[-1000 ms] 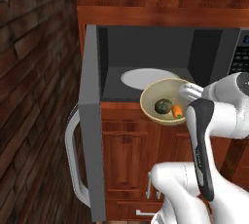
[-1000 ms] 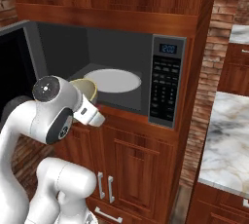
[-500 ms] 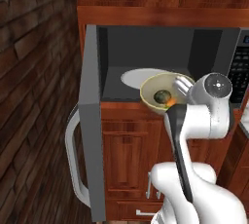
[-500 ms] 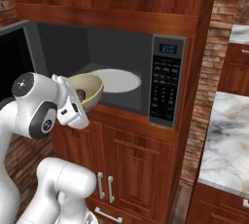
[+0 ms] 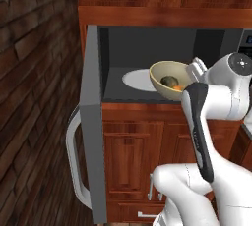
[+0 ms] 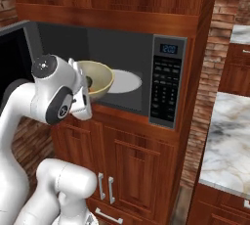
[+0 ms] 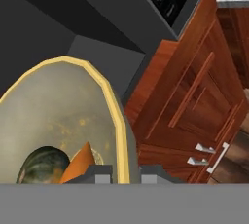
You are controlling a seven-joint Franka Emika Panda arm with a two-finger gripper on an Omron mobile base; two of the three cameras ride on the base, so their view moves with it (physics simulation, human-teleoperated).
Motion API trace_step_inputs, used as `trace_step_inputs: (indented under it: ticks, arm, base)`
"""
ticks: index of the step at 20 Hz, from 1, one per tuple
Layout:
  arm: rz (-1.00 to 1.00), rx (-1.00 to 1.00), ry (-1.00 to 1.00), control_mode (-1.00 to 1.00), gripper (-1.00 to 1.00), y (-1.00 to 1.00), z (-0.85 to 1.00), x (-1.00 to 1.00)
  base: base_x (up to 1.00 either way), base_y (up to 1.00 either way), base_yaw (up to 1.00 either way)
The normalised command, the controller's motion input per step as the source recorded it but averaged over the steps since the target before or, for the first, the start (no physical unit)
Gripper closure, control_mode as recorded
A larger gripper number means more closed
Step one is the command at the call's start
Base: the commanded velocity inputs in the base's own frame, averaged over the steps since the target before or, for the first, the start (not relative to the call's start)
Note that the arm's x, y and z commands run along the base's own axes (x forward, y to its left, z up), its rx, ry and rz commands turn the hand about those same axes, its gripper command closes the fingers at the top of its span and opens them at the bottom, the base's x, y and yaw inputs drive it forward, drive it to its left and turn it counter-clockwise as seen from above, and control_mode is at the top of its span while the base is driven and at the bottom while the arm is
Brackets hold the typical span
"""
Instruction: Place the bowl containing the squash and carrot in the microwave. Close the microwave door and press the start button to microwave the meal.
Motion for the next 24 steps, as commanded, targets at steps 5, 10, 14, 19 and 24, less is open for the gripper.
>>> trace_step_inputs:
  ticks: [5,10,14,19,24]
  arm:
    - [0.0,0.02,0.01,-1.0,1.0,0.0,0.01,0.4]
    - [0.0,0.0,0.0,-1.0,1.0,0.0,-0.08,0.42]
    - [0.0,0.0,-0.03,-1.0,1.0,0.0,-0.19,0.4]
    - [0.0,0.0,-0.04,-1.0,1.0,0.0,-0.17,0.4]
    - [0.0,0.0,0.0,-1.0,1.0,0.0,-0.18,0.42]
  base:
    - [0.0,0.0,0.0]
    - [0.0,0.0,0.0]
    - [0.0,0.0,0.0]
    - [0.0,0.0,0.0]
    - [0.0,0.0,0.0]
